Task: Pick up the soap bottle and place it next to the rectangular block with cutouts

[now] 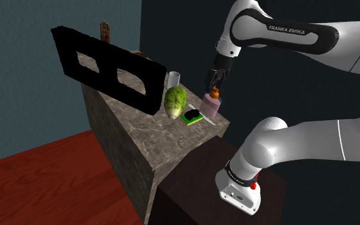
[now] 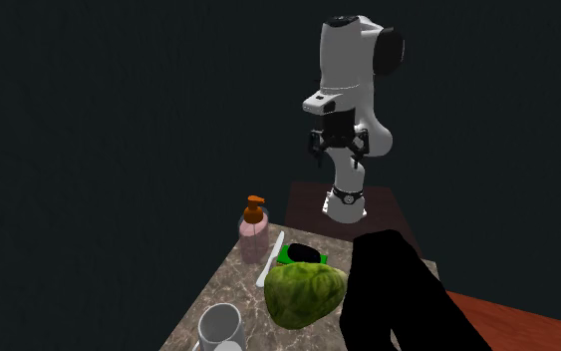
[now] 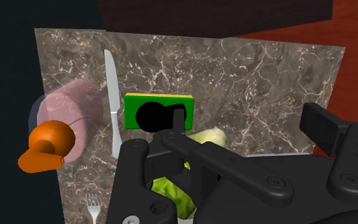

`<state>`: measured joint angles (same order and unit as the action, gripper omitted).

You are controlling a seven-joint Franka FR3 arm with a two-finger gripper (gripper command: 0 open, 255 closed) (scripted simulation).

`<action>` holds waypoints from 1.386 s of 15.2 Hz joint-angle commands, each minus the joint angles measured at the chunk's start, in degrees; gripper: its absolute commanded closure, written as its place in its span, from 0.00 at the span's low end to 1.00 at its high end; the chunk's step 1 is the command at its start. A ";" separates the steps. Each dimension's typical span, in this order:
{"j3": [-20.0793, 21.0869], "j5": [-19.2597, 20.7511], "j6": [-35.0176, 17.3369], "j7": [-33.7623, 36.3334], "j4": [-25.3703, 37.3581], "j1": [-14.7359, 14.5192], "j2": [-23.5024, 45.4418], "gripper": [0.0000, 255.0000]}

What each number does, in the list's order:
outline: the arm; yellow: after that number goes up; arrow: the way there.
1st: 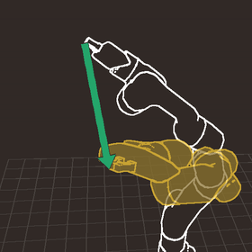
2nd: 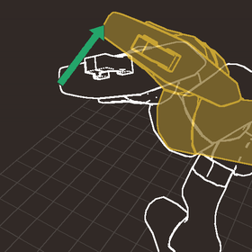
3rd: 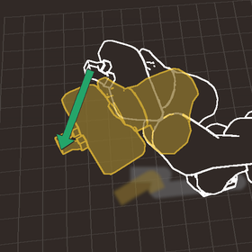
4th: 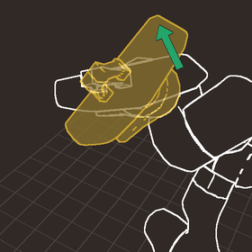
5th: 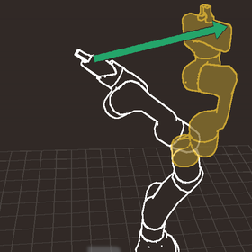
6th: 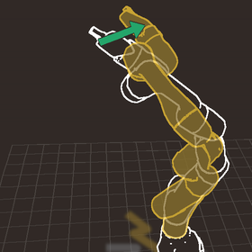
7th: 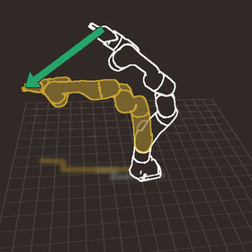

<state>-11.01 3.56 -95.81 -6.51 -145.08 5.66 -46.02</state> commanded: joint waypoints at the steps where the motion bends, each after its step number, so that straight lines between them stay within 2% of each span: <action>1: -2.14 1.98 -3.20 -1.79 -1.28 1.20 1.48 0.00; 12: -14.18 9.76 -20.33 -10.69 -2.94 6.32 14.17 0.00; 18: -21.39 10.24 -29.96 -16.44 -0.30 7.07 24.66 0.00; 21: -22.45 9.86 -32.58 -17.26 -0.79 6.91 26.69 0.00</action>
<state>-32.93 13.57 -127.00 -23.36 -145.56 12.65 -20.34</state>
